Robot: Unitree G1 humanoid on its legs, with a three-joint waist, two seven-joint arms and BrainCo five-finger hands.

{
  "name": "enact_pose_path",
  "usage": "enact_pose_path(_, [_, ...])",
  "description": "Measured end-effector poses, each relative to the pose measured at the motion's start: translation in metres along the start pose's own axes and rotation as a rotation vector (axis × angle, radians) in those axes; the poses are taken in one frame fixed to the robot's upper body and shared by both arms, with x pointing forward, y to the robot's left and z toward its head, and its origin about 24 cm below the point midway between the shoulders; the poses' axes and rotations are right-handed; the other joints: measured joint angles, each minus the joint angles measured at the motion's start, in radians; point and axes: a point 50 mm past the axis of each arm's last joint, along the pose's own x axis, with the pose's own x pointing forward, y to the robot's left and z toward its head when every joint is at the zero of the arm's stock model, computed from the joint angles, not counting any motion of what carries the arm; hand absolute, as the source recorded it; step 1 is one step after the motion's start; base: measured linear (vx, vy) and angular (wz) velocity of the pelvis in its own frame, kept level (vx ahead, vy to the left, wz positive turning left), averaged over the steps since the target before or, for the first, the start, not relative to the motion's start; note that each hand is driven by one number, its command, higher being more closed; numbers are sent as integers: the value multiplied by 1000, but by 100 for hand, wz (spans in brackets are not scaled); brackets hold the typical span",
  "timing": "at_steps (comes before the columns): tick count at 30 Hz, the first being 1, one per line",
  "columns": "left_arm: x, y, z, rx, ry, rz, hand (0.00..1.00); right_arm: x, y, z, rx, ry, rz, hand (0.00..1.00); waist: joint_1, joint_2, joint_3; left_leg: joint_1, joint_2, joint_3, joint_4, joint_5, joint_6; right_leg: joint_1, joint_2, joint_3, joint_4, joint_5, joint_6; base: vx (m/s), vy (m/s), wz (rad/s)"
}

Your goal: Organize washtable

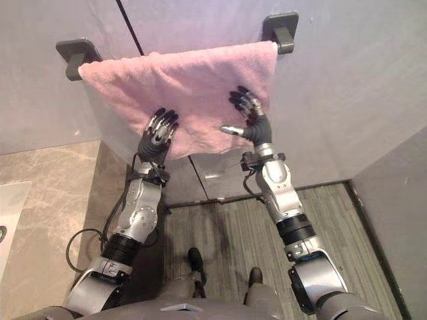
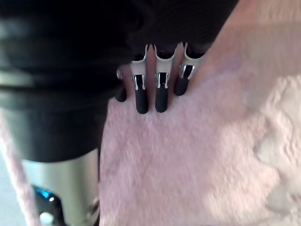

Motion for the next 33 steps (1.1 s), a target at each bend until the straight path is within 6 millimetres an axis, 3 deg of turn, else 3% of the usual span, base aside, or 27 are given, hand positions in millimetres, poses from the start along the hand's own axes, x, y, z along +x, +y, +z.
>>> enact_pose_path(3, [4,20,7,75,-16,79,0,2,-15,2,-12,-2,-58,0,-2,0,0,0,1,10,0,0,0,-6,1,10,1,1,0,-9,3,-13])
enact_pose_path(4, [9,67,29,208,-60,292,0,1,-42,12,79,-50,-201,0,-4,2,28,3,5,24,0,0,0,-15,5,27,4,7,-2,-24,2,-24])
enact_pose_path(11, [9,75,32,203,-71,344,0,0,-44,9,105,-50,-218,0,-1,0,29,3,6,32,0,0,0,-19,5,35,5,9,-1,-6,2,-5])
enact_pose_path(16, [-4,86,9,143,2,433,0,-11,-65,-10,102,27,-332,0,1,-2,55,2,6,32,0,0,0,-21,5,36,8,10,0,0,0,0])
enact_pose_path(20, [-22,84,-13,192,106,392,0,-33,-79,-23,96,88,-402,0,1,-5,60,2,5,33,0,0,0,-21,4,36,6,10,0,0,0,0])
enact_pose_path(26, [-41,74,-21,252,143,267,0,-70,-100,-45,29,212,-491,0,-6,-4,60,7,5,27,0,0,0,-11,3,29,4,10,0,-4,0,3])
enact_pose_path(33, [-91,93,-37,330,275,274,0,-144,-114,-71,-24,391,-556,0,-20,-4,59,25,1,15,0,-9,-9,13,1,11,-8,-3,5,-16,0,6])
